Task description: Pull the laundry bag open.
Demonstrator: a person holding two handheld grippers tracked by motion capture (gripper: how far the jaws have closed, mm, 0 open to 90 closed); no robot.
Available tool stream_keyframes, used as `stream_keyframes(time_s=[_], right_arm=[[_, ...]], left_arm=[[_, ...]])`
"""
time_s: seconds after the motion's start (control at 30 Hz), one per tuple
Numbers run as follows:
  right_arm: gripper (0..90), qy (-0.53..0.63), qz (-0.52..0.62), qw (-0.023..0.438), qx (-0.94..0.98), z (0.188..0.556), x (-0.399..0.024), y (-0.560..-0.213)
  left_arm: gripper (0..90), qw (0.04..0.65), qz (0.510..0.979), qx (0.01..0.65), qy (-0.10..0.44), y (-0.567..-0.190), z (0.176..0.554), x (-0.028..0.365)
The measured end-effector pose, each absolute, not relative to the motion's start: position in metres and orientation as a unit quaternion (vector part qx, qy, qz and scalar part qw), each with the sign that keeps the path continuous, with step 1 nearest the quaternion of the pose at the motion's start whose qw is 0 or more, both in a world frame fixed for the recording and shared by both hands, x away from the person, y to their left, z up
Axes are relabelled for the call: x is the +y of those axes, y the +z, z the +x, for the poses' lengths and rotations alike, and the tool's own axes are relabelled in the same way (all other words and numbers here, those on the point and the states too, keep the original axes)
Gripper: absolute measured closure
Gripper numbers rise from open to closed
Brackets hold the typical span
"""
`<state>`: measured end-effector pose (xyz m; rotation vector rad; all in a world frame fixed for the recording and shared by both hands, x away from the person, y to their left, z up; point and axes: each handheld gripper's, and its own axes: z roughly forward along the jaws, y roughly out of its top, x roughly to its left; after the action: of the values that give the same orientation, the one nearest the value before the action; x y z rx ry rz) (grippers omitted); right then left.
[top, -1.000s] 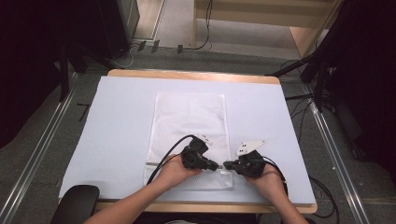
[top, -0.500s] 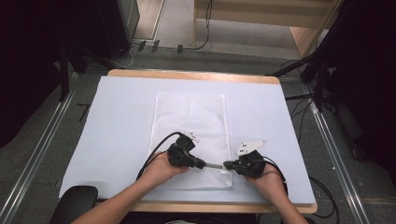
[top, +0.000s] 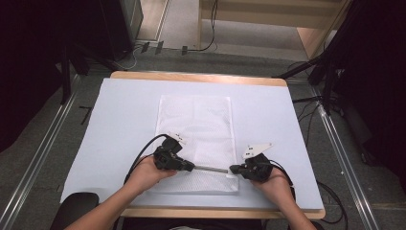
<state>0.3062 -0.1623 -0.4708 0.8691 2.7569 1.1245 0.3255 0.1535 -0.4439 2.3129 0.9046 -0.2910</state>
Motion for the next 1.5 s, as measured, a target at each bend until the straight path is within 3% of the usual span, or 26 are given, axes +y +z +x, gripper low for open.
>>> stream_keyframes(time_s=[0.57, 1.03, 1.5], right_arm=[[90.0, 0.361, 0.287, 0.008, 0.888, 0.309, -0.163, -0.471], [90.0, 0.362, 0.279, -0.011, 0.889, 0.315, -0.164, -0.471], [90.0, 0.362, 0.277, -0.014, 0.89, 0.315, -0.163, -0.471]], left_arm=[[88.1, 0.295, 0.849, 0.43, -0.077, -0.441, 0.316, 0.242], [88.1, 0.298, 0.829, 0.469, -0.066, -0.44, 0.301, 0.27], [87.9, 0.298, 0.827, 0.474, -0.047, -0.438, 0.296, 0.273]])
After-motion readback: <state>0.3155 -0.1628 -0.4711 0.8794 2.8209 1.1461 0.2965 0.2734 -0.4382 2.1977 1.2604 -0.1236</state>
